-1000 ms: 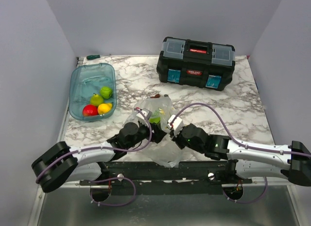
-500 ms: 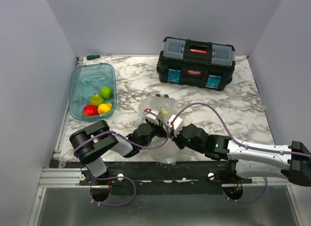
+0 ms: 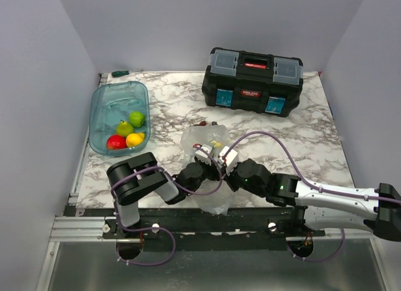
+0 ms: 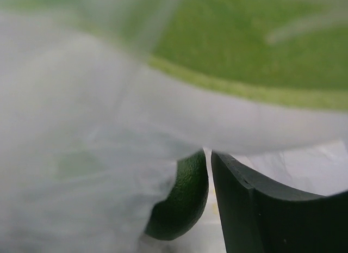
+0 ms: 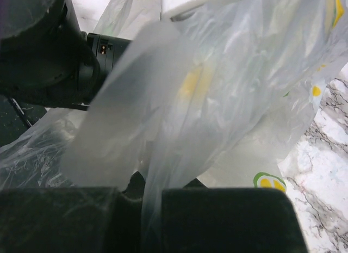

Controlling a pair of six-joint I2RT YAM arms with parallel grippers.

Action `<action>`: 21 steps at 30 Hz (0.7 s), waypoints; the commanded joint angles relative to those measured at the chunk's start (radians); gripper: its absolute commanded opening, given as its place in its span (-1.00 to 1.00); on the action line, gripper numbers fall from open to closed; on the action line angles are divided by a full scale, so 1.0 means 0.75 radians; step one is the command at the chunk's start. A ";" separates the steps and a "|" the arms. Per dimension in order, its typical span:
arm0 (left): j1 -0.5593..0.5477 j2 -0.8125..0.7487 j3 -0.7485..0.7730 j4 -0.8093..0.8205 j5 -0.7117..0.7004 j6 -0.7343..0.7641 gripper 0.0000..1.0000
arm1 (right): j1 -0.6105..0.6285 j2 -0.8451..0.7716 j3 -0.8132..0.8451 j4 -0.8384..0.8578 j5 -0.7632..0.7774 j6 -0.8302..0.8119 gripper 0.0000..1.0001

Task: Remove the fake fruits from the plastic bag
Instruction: Take out the fake fruit from the plastic bag.

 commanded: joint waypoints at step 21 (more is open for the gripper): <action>-0.044 -0.447 -0.015 -0.654 0.117 -0.027 -0.47 | 0.000 -0.054 0.003 -0.028 0.061 0.085 -0.99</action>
